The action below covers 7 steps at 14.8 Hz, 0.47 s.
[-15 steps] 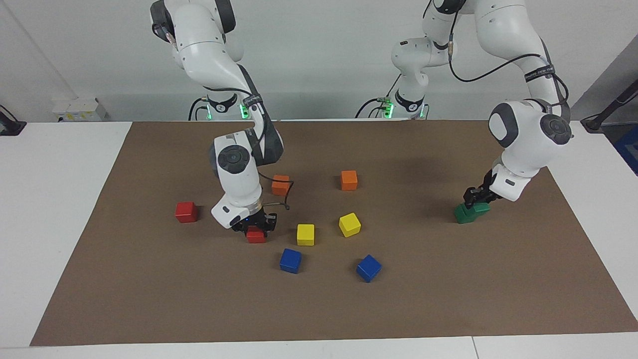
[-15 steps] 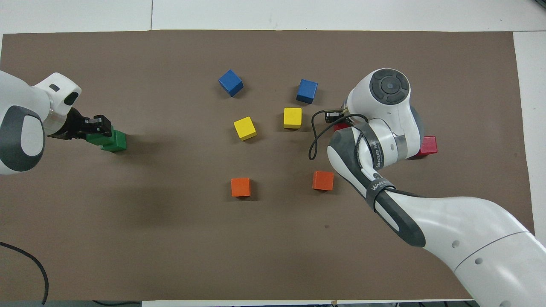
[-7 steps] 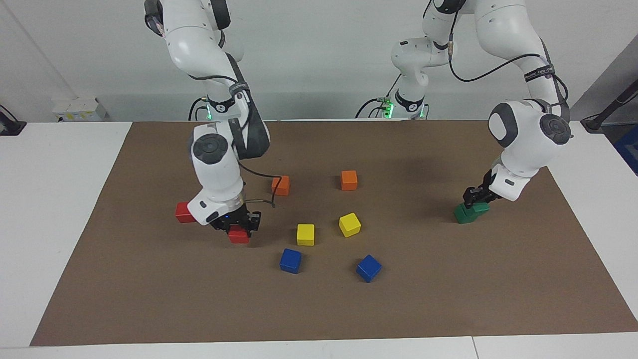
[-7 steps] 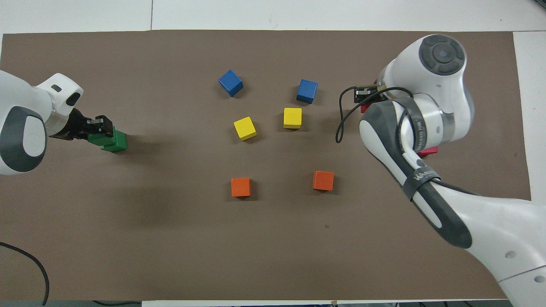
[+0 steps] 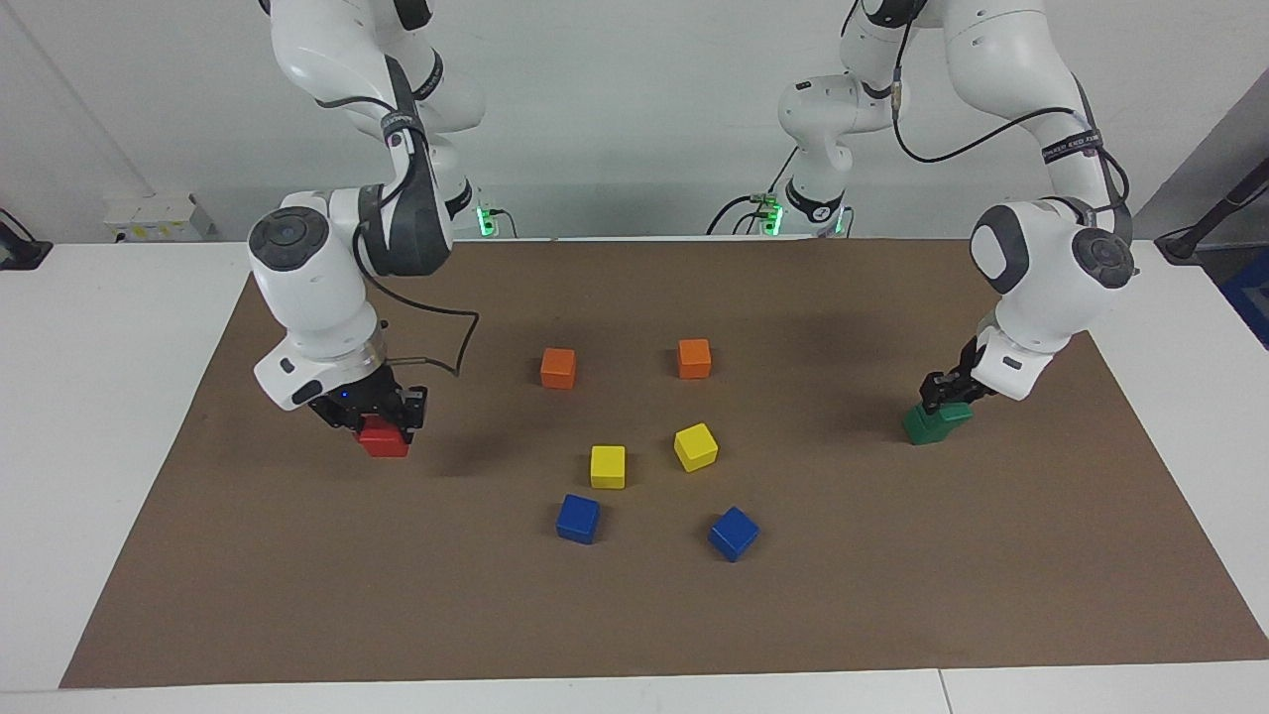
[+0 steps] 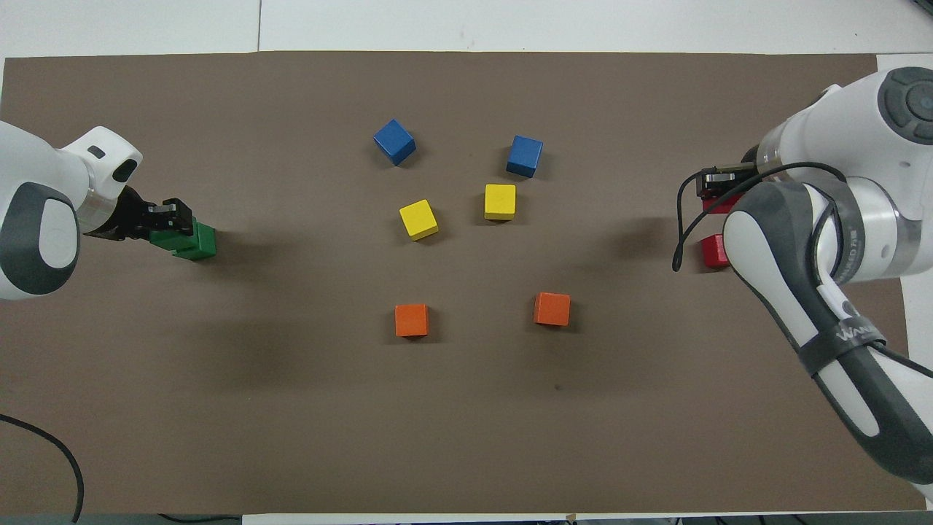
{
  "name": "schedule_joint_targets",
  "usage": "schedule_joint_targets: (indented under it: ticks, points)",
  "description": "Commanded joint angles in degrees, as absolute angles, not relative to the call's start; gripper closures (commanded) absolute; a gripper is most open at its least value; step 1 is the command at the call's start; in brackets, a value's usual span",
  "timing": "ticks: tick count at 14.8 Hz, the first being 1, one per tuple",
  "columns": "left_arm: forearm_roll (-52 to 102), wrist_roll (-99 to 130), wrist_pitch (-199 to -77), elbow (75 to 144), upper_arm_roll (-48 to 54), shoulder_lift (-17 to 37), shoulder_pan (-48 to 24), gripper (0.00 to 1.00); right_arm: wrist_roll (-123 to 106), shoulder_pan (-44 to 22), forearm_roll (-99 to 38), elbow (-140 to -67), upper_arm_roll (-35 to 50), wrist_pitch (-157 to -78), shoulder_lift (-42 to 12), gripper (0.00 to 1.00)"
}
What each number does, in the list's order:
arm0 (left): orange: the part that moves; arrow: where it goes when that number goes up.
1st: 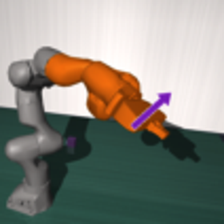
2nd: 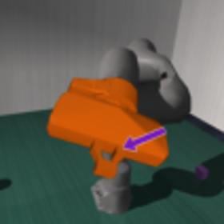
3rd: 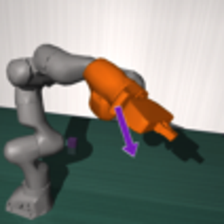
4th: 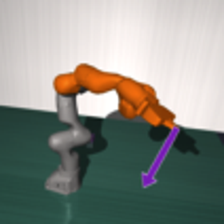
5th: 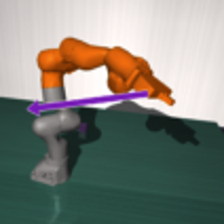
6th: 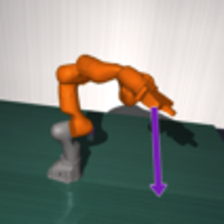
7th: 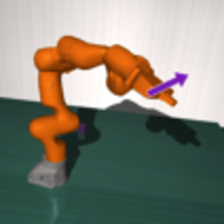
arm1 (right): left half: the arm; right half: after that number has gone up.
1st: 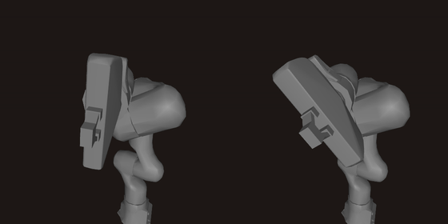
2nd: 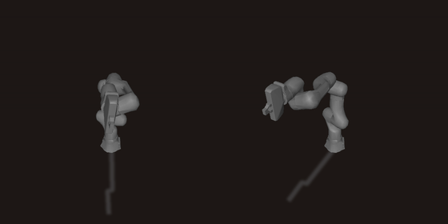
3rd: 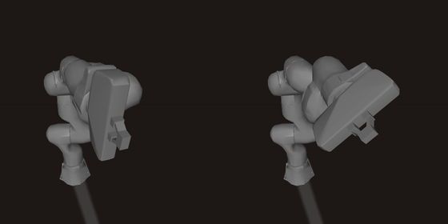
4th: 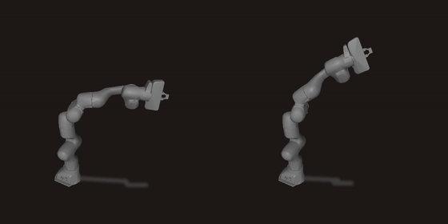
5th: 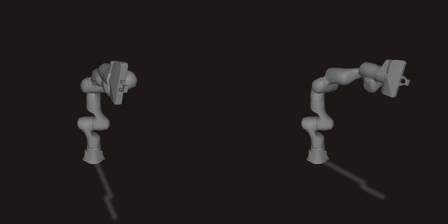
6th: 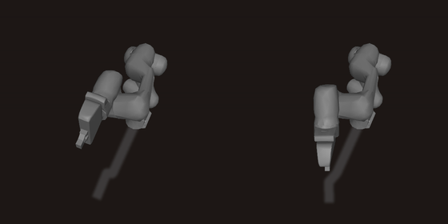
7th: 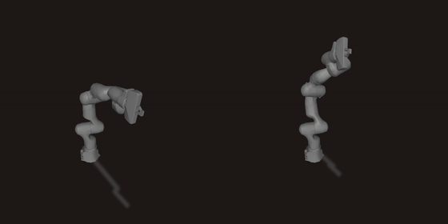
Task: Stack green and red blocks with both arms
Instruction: 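Carry the second red block with the right gripper onto the first red, then release the green stack with the left gripper while the right gripper lowers red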
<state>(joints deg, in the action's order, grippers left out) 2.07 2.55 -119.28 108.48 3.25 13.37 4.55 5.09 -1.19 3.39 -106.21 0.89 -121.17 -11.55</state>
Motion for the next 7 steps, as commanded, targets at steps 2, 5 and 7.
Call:
schedule_joint_targets:
  ticks: [2, 5, 7]
  points:
    - [2.64, 1.23, -120.15, 111.44, 3.08, 10.9, 4.66, 1.0, 4.05, 1.84, 4.13, -116.0, 1.58, -124.36, -5.28, 1.0]
    - [2.64, 1.23, -120.85, 112.15, 3.08, 10.9, 4.66, 1.0, 3.69, 2.29, 4.13, -123.29, 1.58, -129.8, -2.38, 1.0]
    - [2.64, 1.23, -120.85, 112.15, 3.08, 10.9, 4.57, 1.0, 2.65, 3.42, 4.13, -123.93, 1.58, -130.34, -2.11, 1.0]
